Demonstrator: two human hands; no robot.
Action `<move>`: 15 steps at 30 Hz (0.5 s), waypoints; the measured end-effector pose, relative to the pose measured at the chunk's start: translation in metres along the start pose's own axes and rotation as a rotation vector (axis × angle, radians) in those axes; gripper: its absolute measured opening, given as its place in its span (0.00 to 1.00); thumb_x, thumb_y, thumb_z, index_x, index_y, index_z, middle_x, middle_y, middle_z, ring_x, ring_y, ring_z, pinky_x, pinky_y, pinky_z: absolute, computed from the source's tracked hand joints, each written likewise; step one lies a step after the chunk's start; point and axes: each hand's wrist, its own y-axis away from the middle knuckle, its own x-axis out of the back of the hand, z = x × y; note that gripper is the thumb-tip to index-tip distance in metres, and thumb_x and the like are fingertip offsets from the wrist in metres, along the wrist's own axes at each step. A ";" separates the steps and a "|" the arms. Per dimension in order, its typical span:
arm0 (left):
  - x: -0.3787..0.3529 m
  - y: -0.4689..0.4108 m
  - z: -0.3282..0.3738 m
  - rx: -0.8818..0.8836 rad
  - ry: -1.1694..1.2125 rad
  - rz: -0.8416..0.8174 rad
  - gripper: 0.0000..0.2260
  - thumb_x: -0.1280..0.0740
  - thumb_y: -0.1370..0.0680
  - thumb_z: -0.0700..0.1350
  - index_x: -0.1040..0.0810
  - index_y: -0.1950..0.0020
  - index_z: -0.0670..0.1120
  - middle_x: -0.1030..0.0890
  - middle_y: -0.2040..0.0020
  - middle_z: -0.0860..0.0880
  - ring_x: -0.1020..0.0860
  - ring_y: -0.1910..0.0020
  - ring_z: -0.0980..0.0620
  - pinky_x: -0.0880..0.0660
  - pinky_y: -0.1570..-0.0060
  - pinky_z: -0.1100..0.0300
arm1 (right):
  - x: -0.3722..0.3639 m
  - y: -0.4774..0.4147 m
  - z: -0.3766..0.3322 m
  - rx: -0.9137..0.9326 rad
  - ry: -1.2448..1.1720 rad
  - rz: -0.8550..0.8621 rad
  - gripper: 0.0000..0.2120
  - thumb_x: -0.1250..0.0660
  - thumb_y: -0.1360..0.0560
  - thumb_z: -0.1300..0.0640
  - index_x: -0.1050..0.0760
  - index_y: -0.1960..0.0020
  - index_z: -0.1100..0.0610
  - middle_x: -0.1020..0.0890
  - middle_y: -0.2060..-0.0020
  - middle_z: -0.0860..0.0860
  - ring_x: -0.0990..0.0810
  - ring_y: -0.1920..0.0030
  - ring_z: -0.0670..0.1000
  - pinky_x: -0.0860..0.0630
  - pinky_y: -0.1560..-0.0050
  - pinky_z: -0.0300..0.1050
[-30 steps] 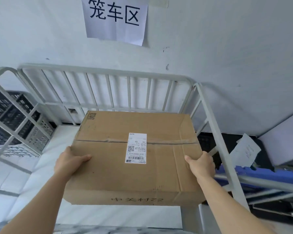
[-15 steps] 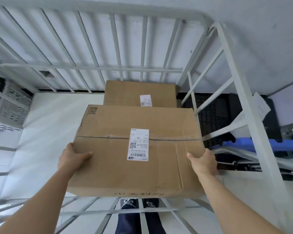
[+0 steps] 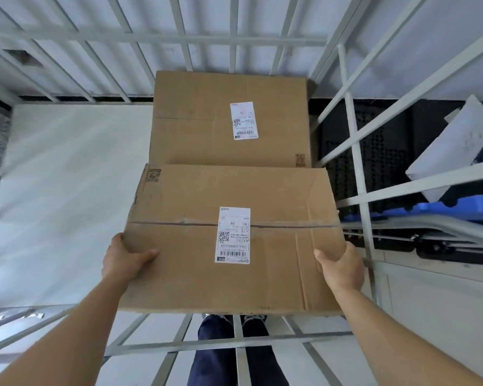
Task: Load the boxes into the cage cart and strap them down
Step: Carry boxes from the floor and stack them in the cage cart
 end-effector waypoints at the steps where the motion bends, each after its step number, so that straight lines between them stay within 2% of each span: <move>1: -0.007 -0.005 -0.004 0.005 0.004 -0.002 0.40 0.21 0.33 0.48 0.39 0.27 0.46 0.27 0.34 0.44 0.27 0.37 0.40 0.28 0.40 0.42 | -0.007 -0.004 0.004 0.001 -0.001 -0.001 0.35 0.26 0.31 0.44 0.32 0.31 0.59 0.24 0.37 0.58 0.24 0.37 0.61 0.25 0.40 0.62; 9: -0.058 -0.042 -0.030 0.031 0.031 -0.013 0.40 0.22 0.32 0.44 0.41 0.26 0.45 0.29 0.32 0.44 0.28 0.36 0.39 0.27 0.41 0.43 | -0.054 -0.040 0.022 0.016 -0.029 -0.013 0.37 0.25 0.30 0.47 0.34 0.28 0.60 0.27 0.33 0.58 0.27 0.34 0.61 0.27 0.37 0.61; 15: -0.088 -0.064 -0.042 0.046 -0.036 -0.025 0.36 0.23 0.32 0.41 0.39 0.30 0.42 0.29 0.34 0.42 0.29 0.37 0.38 0.27 0.45 0.43 | -0.084 -0.057 0.034 -0.012 0.031 -0.121 0.42 0.27 0.26 0.53 0.48 0.21 0.58 0.36 0.25 0.57 0.36 0.26 0.60 0.35 0.30 0.57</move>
